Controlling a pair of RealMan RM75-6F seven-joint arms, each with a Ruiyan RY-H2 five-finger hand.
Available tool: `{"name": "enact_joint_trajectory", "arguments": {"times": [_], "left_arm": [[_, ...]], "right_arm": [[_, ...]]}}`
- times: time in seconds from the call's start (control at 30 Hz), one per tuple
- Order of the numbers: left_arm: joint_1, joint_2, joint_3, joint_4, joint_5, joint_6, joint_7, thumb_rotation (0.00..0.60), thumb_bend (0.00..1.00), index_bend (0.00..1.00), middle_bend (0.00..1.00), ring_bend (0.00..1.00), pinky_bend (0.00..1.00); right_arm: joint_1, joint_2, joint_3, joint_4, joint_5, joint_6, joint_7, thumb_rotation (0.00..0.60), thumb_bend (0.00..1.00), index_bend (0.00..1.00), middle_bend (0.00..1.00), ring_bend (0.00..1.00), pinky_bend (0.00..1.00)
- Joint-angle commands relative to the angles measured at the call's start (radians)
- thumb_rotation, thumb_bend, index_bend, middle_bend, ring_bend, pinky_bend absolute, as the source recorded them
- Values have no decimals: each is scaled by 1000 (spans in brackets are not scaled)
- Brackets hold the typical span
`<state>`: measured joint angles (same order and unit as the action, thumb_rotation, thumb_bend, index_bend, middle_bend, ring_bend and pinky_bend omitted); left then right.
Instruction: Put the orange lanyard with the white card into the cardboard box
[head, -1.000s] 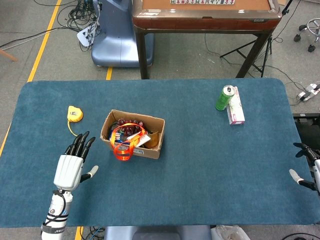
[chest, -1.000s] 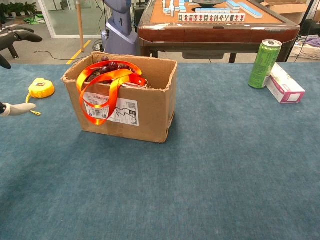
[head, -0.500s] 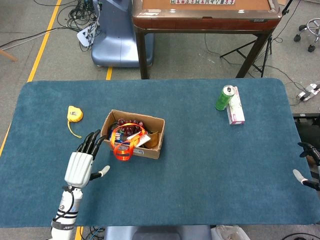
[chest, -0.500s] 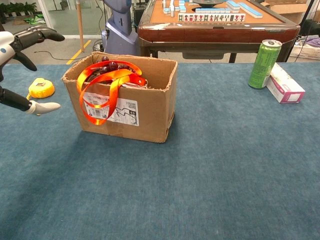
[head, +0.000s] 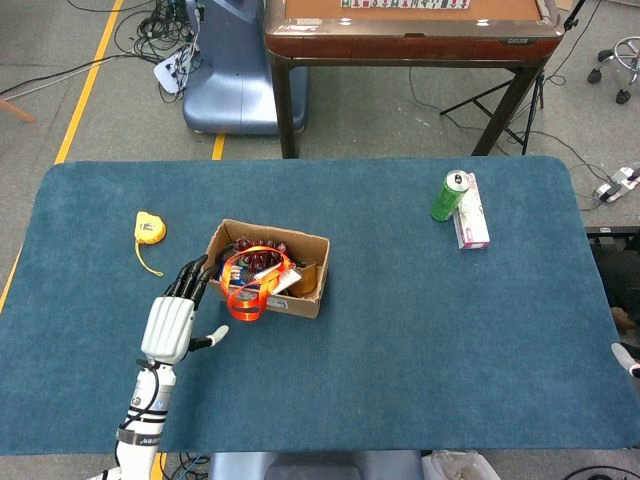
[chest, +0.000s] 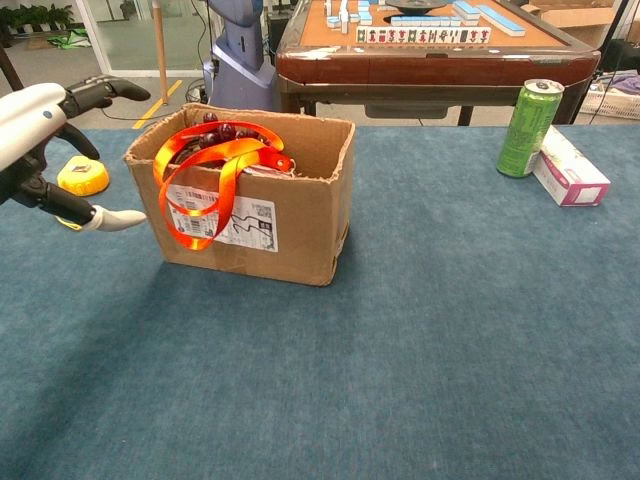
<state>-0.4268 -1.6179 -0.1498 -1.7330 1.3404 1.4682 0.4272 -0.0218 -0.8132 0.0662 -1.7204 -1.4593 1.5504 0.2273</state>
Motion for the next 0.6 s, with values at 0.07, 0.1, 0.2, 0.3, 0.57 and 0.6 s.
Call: {"name": "enact_joint_trajectory", "arguments": {"times": [0.07, 0.1, 0.2, 0.3, 0.57, 0.6], "left_arm": [[-5, -17, -20, 12, -26, -17, -2, 600, 109, 127, 30, 70, 288], [-6, -21, -26, 14, -32, -19, 1, 600, 109, 128, 30, 70, 288], [-9, -35, -41, 21, -51, -23, 13, 600, 109, 127, 30, 70, 288], [-12, -46, -56, 26, -72, -28, 15, 600, 108, 127, 30, 69, 288], [-21, -62, -93, 25, -142, -49, 38, 600, 101, 129, 30, 67, 288], [-23, -65, -97, 28, -149, -49, 43, 600, 99, 131, 30, 67, 288]], "right_arm": [[-7, 4, 1, 3, -1, 8, 12, 600, 234, 237, 424, 349, 663], [-7, 4, 2, 3, 0, 9, 14, 600, 234, 238, 424, 348, 663], [-8, 5, 3, 4, 1, 8, 19, 600, 234, 237, 424, 349, 663], [-8, 5, 4, 4, 2, 7, 21, 600, 234, 237, 424, 349, 663], [-7, 5, 6, 4, 0, 1, 20, 600, 234, 238, 424, 349, 663], [-7, 5, 6, 4, 0, 1, 19, 600, 234, 237, 424, 349, 663]]}}
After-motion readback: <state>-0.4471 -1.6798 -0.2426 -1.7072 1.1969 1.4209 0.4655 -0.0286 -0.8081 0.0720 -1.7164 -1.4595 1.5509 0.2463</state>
